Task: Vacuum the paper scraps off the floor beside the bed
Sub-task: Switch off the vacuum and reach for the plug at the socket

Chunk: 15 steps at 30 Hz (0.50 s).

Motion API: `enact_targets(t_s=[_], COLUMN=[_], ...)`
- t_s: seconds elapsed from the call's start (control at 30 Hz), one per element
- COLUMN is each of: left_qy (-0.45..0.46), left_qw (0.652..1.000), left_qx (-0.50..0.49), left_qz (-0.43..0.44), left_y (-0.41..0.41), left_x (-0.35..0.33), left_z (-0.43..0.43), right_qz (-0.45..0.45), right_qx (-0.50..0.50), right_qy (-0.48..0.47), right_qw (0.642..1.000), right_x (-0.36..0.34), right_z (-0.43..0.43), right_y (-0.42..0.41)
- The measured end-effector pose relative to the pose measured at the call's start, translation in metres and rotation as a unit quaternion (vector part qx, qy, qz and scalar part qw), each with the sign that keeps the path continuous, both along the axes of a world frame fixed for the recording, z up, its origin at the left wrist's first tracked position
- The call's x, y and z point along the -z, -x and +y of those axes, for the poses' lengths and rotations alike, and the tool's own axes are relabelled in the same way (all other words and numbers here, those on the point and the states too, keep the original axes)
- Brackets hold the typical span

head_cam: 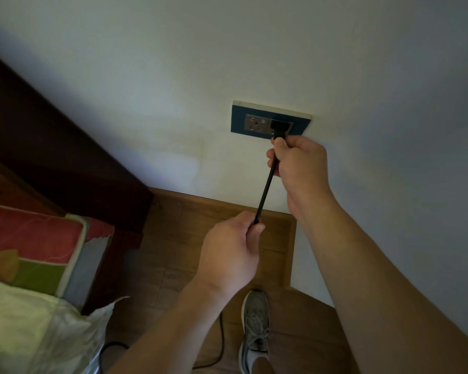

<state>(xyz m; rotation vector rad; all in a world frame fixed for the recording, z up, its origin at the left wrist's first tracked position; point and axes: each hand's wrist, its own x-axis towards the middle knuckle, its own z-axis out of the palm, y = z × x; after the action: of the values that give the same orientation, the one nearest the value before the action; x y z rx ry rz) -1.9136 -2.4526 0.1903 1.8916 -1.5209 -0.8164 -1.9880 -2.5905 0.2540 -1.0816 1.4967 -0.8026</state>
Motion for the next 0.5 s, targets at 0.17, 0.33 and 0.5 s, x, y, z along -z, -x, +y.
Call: enact_targets(t_s=[0.17, 0.33, 0.5], left_qy=[0.020, 0.045, -0.017], left_qw=[1.000, 0.999, 0.999], left_qx=[0.000, 0.000, 0.038], left_qz=[0.007, 0.012, -0.002], left_y=[0.000, -0.001, 0.000], left_x=[0.002, 0.002, 0.020], left_z=[0.002, 0.002, 0.048], right_qz=[0.006, 0.020, 0.038], right_qx=[0.013, 0.025, -0.043], right_qy=[0.004, 0.006, -0.028], right_qw=[1.000, 0.999, 0.998], right_x=[0.001, -0.004, 0.009], right_z=[0.002, 0.002, 0.055], right_y=[-0.002, -0.005, -0.002])
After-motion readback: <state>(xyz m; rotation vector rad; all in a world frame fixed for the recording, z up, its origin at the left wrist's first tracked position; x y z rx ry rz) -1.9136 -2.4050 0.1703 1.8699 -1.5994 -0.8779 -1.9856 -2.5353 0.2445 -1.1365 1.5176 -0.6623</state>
